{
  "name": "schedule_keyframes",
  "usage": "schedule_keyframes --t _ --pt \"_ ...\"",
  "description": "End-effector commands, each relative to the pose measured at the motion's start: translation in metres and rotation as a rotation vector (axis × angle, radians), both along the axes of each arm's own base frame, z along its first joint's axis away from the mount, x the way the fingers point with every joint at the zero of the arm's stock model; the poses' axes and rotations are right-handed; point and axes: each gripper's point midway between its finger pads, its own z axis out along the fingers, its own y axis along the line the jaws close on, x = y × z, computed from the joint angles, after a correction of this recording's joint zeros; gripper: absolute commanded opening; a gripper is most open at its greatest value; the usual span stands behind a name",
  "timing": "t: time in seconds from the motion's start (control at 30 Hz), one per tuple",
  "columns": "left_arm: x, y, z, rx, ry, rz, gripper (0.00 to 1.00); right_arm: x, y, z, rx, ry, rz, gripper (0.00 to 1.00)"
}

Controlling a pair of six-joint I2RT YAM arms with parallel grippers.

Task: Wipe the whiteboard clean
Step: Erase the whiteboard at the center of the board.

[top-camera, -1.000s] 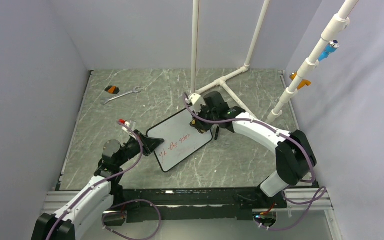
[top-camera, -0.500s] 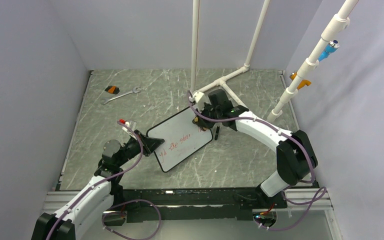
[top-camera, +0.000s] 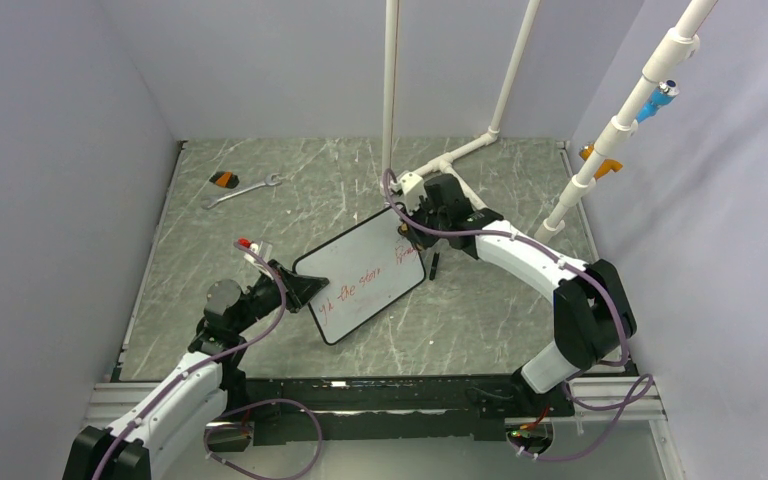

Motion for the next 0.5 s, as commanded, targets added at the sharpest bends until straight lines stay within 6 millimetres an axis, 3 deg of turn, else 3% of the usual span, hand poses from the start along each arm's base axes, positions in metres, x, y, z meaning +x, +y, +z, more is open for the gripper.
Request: schedule_keyframes --t 0.0,0.17,0.23,0.33,0.47 --pt "-0.042 -0.024 0.015 -0.018 -0.065 -0.266 0.00 0.017 0.002 0.006 0.013 -0.058 -0.022 0.00" --pt "-0.043 -0.025 0.016 -0.017 -0.068 -0.265 0.00 -0.034 0.045 0.013 0.103 0.021 0.269 0.00" --pt "-0.043 -0.025 0.016 -0.017 -0.065 -0.268 0.00 -0.041 0.052 0.018 0.122 0.026 0.301 0.00" --pt "-0.043 -0.025 0.016 -0.016 -0.065 -0.270 0.00 -0.026 0.045 0.022 0.118 -0.006 0.212 0.00" --pt "-0.044 -0.026 0.015 -0.015 -0.062 -0.273 0.00 0.017 0.007 0.028 0.082 -0.106 -0.054 0.00"
